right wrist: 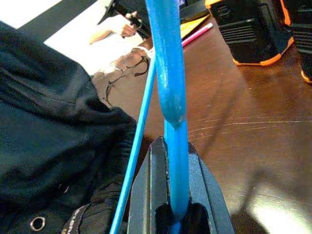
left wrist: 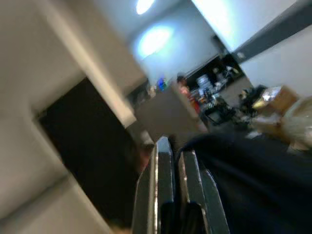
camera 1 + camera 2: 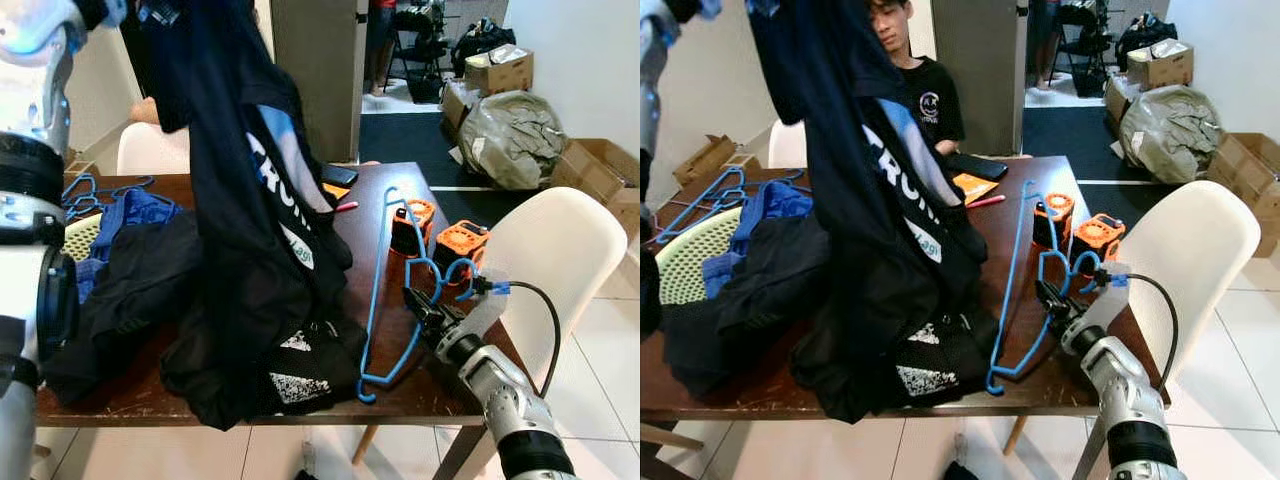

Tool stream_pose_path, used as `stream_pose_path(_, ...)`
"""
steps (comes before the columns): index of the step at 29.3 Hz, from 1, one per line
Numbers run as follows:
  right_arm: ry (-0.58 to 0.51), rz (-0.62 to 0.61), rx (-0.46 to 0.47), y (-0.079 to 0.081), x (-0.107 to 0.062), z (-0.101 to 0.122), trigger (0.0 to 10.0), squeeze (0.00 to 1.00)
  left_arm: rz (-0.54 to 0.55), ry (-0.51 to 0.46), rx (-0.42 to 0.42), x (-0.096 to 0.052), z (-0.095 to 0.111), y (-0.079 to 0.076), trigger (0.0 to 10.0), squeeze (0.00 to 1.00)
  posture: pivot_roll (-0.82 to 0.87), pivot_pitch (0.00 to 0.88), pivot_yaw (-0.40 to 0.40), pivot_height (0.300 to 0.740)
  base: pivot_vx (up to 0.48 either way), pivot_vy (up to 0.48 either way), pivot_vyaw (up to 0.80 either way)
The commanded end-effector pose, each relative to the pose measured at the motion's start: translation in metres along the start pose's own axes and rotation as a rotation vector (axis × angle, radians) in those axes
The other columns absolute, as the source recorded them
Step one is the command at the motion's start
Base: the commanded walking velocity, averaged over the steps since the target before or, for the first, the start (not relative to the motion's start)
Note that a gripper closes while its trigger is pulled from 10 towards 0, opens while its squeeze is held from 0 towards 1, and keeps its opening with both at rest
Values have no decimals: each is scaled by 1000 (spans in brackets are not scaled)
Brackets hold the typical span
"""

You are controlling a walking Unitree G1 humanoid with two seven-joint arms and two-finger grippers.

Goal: Hang hanger

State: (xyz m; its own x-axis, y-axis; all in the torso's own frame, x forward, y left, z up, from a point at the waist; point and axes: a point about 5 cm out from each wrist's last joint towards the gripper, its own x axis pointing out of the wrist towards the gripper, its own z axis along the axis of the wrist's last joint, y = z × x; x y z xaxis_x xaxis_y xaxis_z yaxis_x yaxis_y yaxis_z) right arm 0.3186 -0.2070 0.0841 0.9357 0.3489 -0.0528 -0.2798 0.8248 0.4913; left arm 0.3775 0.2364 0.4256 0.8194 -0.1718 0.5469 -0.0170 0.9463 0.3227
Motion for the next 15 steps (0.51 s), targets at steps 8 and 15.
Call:
stream_pose_path(8,57,-21,2,-3,-2,-11,10000,0,242,179,-744,-18,-59,-9,0,0,-27,0,56,740,0,0,0)
stream_pose_path(15,64,-23,0,-4,-2,-10,10000,0,-181,133,-821,-22,-38,-97,2000,0,-30,0,50,740,0,0,0)
